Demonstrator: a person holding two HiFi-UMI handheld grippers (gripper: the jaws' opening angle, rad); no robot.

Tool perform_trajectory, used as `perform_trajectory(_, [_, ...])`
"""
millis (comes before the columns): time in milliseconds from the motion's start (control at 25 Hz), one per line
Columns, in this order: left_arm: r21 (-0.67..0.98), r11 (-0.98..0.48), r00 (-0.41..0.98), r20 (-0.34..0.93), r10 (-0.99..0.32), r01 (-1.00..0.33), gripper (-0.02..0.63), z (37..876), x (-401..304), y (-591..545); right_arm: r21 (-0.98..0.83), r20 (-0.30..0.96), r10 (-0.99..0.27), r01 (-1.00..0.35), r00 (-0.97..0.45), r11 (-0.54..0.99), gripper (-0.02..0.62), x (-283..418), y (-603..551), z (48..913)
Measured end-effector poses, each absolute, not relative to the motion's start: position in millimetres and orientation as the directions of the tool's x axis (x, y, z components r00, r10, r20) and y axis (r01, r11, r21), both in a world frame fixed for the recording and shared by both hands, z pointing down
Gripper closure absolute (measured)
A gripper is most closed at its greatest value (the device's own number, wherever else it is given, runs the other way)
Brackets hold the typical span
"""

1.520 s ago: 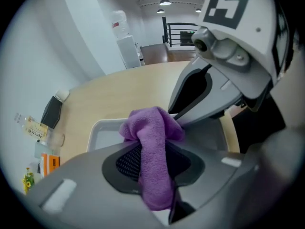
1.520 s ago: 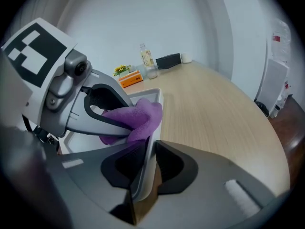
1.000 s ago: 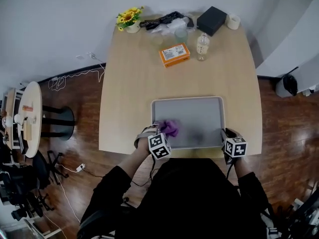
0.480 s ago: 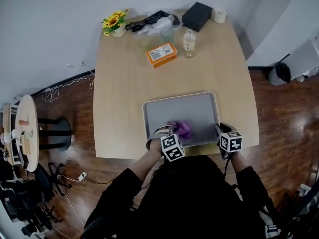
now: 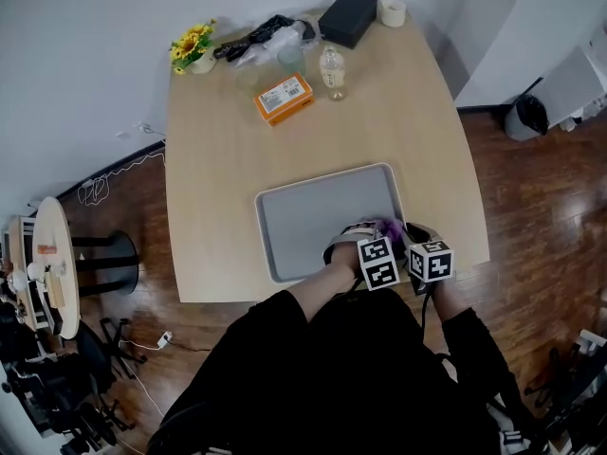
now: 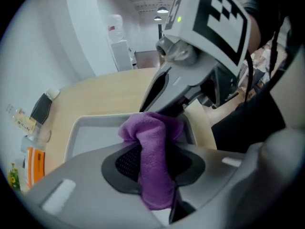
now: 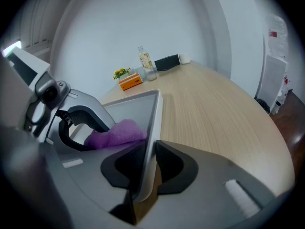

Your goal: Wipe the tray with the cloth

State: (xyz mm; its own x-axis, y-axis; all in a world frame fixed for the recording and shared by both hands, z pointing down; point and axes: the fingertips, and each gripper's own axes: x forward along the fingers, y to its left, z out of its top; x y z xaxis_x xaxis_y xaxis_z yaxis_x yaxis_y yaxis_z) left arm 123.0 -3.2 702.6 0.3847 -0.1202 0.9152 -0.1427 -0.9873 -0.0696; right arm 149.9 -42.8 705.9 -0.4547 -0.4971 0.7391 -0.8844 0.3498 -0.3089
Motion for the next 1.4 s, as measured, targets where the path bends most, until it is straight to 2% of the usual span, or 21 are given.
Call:
perform_trajectory(160, [-0.030, -0.972, 0.394, 0.911, -0.122, -0.231, 0.508, 703.4, 67.0, 14.9, -0.299, 0.740, -0.497, -0.884, -0.453, 0.360, 0.522, 149.6, -42.5, 707.9])
perform_trajectory(440, [-0.110, -0.872, 0.269, 0.926, -0.264, -0.477, 0.508, 710.1, -130.2, 63.0, -0.287, 0.748, -0.493, -0.886, -0.445, 0.365, 0.522, 152.2, -40.3, 707.7])
perform_trajectory(560, [-0.116, -0.840, 0.284, 0.909, -0.305, -0.530, 0.508, 702.3, -160.5, 73.6, -0.272, 0.760, -0.483, -0.888, -0.435, 0.371, 0.522, 149.7, -41.7, 708.6])
perform_trajectory(720, [-0.117, -0.894, 0.312, 0.911, -0.270, -0.433, 0.508, 706.1, -123.0, 76.6, -0.261, 0.769, -0.479, -0.891, -0.424, 0.370, 0.522, 148.0, -42.3, 707.6])
perform_trajectory(960, [-0.097, -0.983, 0.425, 0.891, -0.156, -0.158, 0.509, 700.8, 30.9, 54.6, -0.256, 0.768, -0.485, -0.895, -0.418, 0.365, 0.522, 147.2, -42.0, 706.2])
perform_trajectory(1120, [-0.106, -0.994, 0.435, 0.895, -0.104, -0.020, 0.509, 701.4, 106.9, 38.8, -0.272, 0.756, -0.500, -0.897, -0.423, 0.348, 0.522, 144.2, -40.0, 705.7])
perform_trajectory(1280, [-0.035, -0.999, 0.421, 0.907, -0.024, 0.018, 0.508, 702.9, 122.1, 25.2, -0.287, 0.744, -0.508, -0.894, -0.434, 0.343, 0.525, 141.4, -42.6, 704.8])
perform_trajectory(1400, [-0.080, -0.997, 0.389, 0.918, -0.074, -0.002, 0.508, 705.5, 110.1, -5.5, -0.292, 0.737, -0.509, -0.889, -0.444, 0.352, 0.525, 144.8, -43.3, 706.5])
